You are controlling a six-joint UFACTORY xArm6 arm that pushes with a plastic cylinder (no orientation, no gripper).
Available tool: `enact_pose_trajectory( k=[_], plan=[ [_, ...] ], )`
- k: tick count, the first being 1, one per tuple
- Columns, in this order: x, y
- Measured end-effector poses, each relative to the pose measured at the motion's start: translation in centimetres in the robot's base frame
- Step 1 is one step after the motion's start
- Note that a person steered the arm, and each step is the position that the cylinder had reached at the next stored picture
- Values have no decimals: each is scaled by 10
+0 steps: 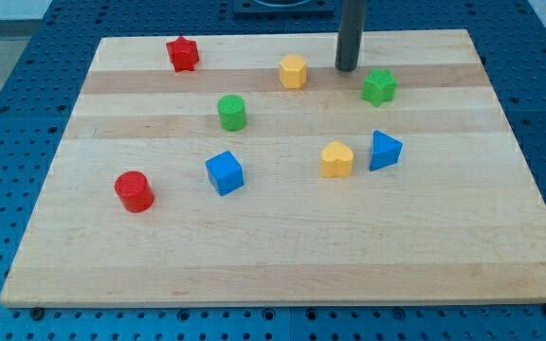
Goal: Move the red star left to the yellow hexagon
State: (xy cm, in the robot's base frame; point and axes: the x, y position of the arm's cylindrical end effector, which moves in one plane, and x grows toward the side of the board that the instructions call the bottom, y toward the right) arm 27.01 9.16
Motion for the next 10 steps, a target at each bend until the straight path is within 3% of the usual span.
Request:
enact_pose_trajectory(
  k=[2,3,5,9,10],
  plan=[
    [-75,-7],
    [-78,-22],
    [-78,-198],
    [-77,-261],
    [-59,-298]
  ],
)
